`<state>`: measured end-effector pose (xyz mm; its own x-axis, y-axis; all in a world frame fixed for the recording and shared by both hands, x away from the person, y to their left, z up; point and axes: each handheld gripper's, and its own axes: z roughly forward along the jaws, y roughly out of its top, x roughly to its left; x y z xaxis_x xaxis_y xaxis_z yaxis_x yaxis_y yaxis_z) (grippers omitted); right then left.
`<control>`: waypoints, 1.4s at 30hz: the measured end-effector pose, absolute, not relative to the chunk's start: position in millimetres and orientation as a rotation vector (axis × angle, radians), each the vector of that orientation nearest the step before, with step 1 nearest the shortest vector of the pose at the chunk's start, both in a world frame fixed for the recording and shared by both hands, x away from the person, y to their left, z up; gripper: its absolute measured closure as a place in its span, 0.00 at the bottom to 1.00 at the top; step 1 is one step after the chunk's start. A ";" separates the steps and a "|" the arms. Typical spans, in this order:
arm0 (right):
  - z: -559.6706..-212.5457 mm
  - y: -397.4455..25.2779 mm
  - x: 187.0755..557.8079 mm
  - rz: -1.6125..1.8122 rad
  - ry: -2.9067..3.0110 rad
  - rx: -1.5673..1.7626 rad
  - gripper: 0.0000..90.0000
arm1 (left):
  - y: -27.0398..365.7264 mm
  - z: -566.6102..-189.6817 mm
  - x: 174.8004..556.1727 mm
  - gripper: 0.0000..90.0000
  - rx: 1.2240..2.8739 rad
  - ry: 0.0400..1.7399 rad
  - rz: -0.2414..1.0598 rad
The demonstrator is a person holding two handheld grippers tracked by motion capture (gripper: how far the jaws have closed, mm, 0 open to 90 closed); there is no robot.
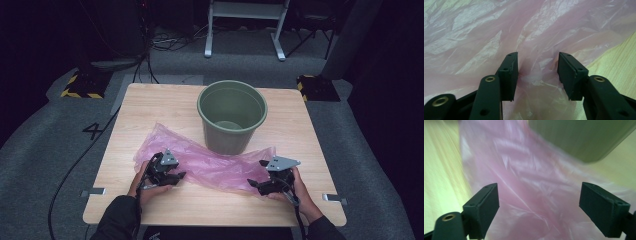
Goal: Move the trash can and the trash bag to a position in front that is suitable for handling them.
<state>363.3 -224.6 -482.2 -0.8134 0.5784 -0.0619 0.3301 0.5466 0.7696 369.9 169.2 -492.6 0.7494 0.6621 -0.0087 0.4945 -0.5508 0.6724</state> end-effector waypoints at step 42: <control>-447.9 -196.7 369.1 1.309 2.441 0.404 1.00 | 98.4 -486.0 372.8 0.41 2.411 0.665 0.351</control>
